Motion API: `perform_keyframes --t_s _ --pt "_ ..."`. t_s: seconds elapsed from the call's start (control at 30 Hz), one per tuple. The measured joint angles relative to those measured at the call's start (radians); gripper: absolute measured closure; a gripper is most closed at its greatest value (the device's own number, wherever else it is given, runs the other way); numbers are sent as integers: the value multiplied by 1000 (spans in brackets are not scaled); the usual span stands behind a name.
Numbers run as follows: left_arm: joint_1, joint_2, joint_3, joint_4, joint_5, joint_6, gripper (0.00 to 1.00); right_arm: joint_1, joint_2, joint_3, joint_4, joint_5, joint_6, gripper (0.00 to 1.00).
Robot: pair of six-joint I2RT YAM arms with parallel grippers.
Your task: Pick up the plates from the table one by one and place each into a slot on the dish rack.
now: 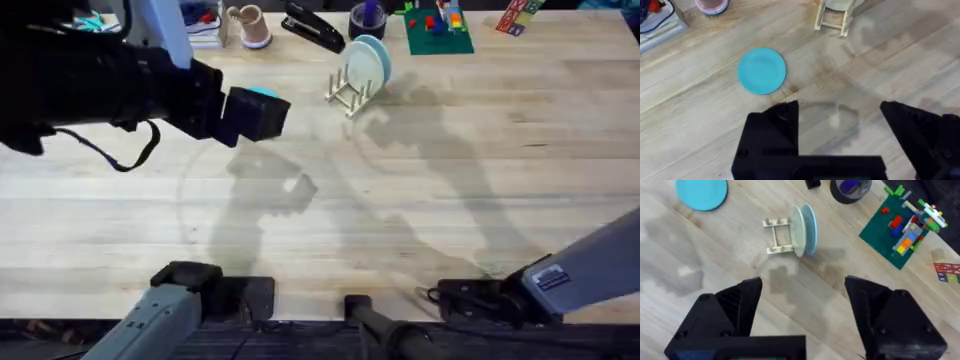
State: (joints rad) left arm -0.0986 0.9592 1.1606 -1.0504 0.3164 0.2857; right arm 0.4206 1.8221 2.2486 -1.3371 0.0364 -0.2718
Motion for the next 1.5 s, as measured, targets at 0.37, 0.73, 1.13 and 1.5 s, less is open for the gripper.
perform_keyframes --t_s 0.37,0.73,1.13,1.5 --pt "0 0 0 0 0 -1 7 0 -249 -377 130 0 15 8" --pt "0 0 0 -3 0 -9 8 0 -424 -690 200 0 153 7" --pt "30 0 0 -14 1 -76 9 0 -415 -692 204 -3 204 7" --pt "234 70 0 -9 149 -114 534 0 -415 -692 204 -4 213 7"
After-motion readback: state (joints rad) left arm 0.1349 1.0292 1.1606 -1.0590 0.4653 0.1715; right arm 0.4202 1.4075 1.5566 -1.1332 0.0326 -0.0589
